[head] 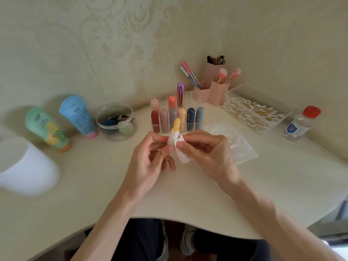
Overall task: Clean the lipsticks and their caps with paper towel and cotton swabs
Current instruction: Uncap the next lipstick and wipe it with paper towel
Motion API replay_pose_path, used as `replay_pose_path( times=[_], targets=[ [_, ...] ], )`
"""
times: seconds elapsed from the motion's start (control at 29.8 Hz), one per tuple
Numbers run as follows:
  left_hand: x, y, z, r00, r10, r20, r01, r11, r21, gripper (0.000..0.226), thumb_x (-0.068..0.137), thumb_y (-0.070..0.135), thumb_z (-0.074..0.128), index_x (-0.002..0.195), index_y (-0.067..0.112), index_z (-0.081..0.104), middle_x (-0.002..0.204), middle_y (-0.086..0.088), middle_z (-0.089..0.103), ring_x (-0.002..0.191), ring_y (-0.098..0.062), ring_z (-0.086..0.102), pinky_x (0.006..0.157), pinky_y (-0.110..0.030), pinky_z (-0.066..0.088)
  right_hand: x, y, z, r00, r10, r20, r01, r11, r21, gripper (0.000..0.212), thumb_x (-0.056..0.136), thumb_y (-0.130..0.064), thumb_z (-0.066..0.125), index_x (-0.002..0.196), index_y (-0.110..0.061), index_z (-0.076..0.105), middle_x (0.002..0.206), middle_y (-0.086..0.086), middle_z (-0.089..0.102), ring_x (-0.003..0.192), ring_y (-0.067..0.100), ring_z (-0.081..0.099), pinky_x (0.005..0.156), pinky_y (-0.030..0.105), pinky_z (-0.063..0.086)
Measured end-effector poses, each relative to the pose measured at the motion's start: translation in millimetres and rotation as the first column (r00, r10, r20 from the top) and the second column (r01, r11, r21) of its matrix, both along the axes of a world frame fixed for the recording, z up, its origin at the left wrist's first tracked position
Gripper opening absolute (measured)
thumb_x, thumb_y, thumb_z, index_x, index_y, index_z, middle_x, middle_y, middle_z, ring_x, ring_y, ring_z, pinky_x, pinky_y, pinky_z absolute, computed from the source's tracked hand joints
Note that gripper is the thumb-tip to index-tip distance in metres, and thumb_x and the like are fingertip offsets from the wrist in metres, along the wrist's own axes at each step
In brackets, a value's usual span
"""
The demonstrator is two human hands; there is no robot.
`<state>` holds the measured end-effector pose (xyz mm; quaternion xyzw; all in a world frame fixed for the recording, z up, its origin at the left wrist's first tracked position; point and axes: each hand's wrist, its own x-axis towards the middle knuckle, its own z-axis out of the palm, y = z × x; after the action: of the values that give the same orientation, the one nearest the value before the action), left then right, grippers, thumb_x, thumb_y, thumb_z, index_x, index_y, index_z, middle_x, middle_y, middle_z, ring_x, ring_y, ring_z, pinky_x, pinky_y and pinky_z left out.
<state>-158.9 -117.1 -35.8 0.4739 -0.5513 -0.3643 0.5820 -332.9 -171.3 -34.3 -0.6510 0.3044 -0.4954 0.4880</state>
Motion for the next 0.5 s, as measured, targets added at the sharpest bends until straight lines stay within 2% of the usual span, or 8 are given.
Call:
replay_pose_path(
  times=[0.1,0.2,0.34,0.44,0.5],
  targets=[
    [2.0,1.1,-1.0,0.998,-0.050,0.048,0.051,0.998,-0.026,0.007,0.104,0.010,0.057,0.105,0.003,0.059,0.083,-0.009,0.071,0.067,-0.025,0.064,0.060,-0.034,0.047,0.0,1.2,-0.1,1.000,-0.022,0.004,0.022,0.999,0.028,0.013,0.089,-0.008,0.081,0.101,-0.004,0.083,0.095,0.007,0.078,0.084,0.018,0.073,0.077,0.025,0.055],
    [0.6,2.4,-0.1,0.995,-0.064,0.082,0.066,0.998,-0.017,0.015,0.098,0.018,0.066,0.109,0.010,0.059,0.095,-0.003,0.074,0.079,-0.021,0.068,0.071,-0.029,0.053,0.1,2.1,0.7,0.999,-0.033,0.020,0.032,0.997,0.064,0.013,0.088,-0.009,0.082,0.100,-0.003,0.082,0.095,0.008,0.078,0.084,0.020,0.074,0.078,0.027,0.056],
    [-1.1,1.8,2.3,1.000,-0.018,0.013,0.018,1.000,-0.019,0.021,0.089,0.015,0.072,0.098,0.002,0.059,0.085,0.000,0.076,0.062,-0.015,0.064,0.062,-0.020,0.049,1.3,5.1,2.6,1.000,-0.004,0.024,0.002,0.997,0.075,0.012,0.090,-0.008,0.080,0.099,0.000,0.082,0.098,0.013,0.078,0.089,0.033,0.075,0.081,0.034,0.058],
    [1.2,1.8,3.2,1.000,-0.022,-0.004,0.022,0.999,-0.025,0.021,0.089,0.014,0.072,0.098,-0.001,0.061,0.079,-0.005,0.074,0.061,-0.017,0.064,0.059,-0.023,0.049,0.7,7.3,5.2,0.998,0.026,0.050,-0.031,0.992,0.119,0.013,0.091,-0.005,0.079,0.101,0.002,0.081,0.099,0.016,0.077,0.087,0.026,0.075,0.078,0.030,0.056],
    [2.0,2.5,4.2,1.000,-0.024,-0.009,0.024,0.999,-0.024,0.019,0.088,0.015,0.073,0.099,0.001,0.065,0.078,-0.008,0.073,0.059,-0.021,0.064,0.054,-0.030,0.048,-0.9,7.8,6.3,0.998,0.037,0.053,-0.044,0.990,0.137,0.014,0.091,-0.006,0.079,0.102,0.002,0.081,0.100,0.015,0.078,0.088,0.024,0.075,0.079,0.028,0.055]
  ],
)
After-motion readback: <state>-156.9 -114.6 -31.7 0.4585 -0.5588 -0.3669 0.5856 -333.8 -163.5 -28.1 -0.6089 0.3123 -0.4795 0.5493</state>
